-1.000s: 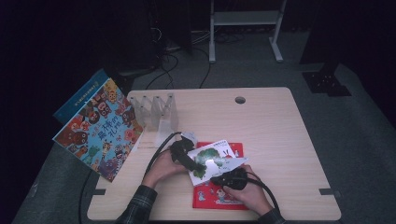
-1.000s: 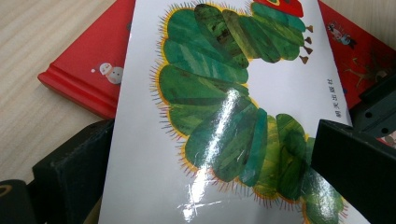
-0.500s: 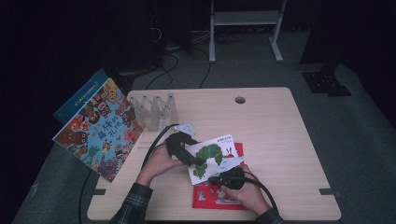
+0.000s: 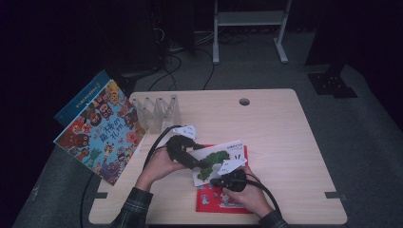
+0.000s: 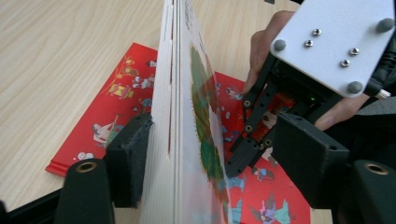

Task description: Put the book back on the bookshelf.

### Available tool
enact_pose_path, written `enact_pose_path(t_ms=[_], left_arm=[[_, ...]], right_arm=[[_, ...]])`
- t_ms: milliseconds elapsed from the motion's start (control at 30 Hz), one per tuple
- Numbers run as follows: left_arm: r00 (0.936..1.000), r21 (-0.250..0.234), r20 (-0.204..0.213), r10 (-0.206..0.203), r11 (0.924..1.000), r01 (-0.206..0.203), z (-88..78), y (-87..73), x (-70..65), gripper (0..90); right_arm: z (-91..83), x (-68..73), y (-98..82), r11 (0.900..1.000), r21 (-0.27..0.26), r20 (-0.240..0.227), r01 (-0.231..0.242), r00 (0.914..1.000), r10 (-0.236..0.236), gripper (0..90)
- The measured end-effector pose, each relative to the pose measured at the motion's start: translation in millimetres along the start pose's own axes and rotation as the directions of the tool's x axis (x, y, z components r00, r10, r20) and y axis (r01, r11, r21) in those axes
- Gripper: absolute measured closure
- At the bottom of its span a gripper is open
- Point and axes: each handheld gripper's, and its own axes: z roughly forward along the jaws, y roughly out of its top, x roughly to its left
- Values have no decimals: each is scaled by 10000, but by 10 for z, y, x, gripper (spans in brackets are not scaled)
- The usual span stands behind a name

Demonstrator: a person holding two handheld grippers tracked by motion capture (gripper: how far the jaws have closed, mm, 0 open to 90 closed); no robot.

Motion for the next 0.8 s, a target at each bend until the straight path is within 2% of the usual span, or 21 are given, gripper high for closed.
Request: enact_pose_path(t_ms=[233, 333, 433, 567, 667, 800], left_arm=[[9991, 115, 379, 185, 9998, -189, 63, -38, -24, 431], [9989, 79, 466, 62, 9999, -65, 113, -88, -21, 472], [9991, 189, 419, 107, 9998, -115, 192, -145, -32, 502], [9988, -23, 478, 95, 10000, -94, 258, -213, -34, 532], [9990, -142, 414, 162, 9998, -156, 283, -253, -31, 562], [9991, -66, 356, 234, 9997, -232, 304, -270, -32, 575]], right_arm=[[8, 4, 2, 10000, -47, 76, 57, 10000, -56, 897], [7, 5, 2, 10000, -50, 76, 63, 10000, -63, 897], [8, 6, 0, 9999, -74, 87, 83, 9999, -82, 897], [7, 10, -2, 9999, -71, 120, 95, 9999, -94, 896], [6, 12, -2, 9999, -74, 125, 112, 9999, -111, 896], [6, 12, -4, 9999, -94, 128, 126, 9998, -125, 896]])
